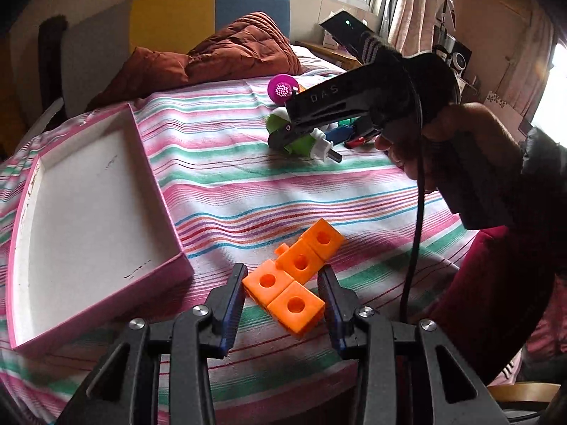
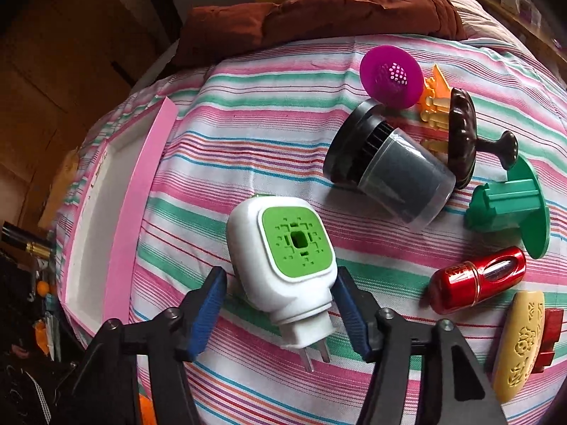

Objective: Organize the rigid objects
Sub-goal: 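Carry the orange blocks into the white tray and open the left tool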

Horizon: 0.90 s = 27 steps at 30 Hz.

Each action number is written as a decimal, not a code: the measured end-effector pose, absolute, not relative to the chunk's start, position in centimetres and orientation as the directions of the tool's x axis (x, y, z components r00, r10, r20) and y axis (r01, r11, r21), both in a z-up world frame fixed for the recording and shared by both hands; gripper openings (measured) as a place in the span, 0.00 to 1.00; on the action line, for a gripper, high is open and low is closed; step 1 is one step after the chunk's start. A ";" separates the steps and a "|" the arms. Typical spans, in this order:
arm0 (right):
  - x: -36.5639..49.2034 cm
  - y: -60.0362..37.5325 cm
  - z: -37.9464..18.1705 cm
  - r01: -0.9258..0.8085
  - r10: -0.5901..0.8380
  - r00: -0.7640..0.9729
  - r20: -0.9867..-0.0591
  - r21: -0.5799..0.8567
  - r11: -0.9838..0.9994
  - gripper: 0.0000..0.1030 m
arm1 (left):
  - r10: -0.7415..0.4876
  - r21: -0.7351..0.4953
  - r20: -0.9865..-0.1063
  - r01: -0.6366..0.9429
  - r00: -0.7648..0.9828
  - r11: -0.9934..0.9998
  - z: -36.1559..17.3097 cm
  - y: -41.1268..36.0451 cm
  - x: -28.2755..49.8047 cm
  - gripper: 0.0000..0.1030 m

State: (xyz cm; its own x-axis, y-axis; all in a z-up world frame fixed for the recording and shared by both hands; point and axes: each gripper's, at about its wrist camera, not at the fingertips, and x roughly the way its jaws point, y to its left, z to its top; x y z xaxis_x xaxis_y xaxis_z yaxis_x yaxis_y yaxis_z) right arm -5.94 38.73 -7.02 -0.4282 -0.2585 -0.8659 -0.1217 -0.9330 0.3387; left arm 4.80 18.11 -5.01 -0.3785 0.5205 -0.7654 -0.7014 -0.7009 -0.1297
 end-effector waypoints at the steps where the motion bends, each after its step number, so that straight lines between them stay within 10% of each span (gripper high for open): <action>1: -5.9 38.9 -6.9 -0.127 -0.244 -0.434 -0.867 0.327 -0.936 0.72 | 0.521 -0.131 -0.763 -0.698 -0.383 -0.704 -4.8 17.9 4.8 0.40; 10: -6.6 39.2 -7.0 -0.122 -0.240 -0.451 -0.859 0.326 -0.938 0.76 | 0.540 -0.172 -0.729 -0.652 -0.421 -0.739 -2.4 15.8 4.2 0.40; 13: -6.8 39.2 -7.1 -0.140 -0.201 -0.462 -0.864 0.294 -0.946 0.52 | 0.536 -0.181 -0.722 -0.628 -0.439 -0.757 -1.7 14.9 3.6 0.40; 27: -7.0 38.9 -7.2 -0.137 -0.172 -0.451 -0.876 0.258 -0.956 0.52 | 0.352 -0.163 -0.742 -0.355 -0.571 -0.921 -0.7 6.8 -10.1 0.40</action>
State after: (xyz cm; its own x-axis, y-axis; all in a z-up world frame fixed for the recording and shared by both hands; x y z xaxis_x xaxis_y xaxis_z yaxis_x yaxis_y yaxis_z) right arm -7.03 38.86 -7.17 -0.4511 -0.1715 -0.8758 -0.1368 -0.9565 0.2578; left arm -10.12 6.80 -0.66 -0.5714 0.3516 -0.7415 -0.3551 -0.9205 -0.1629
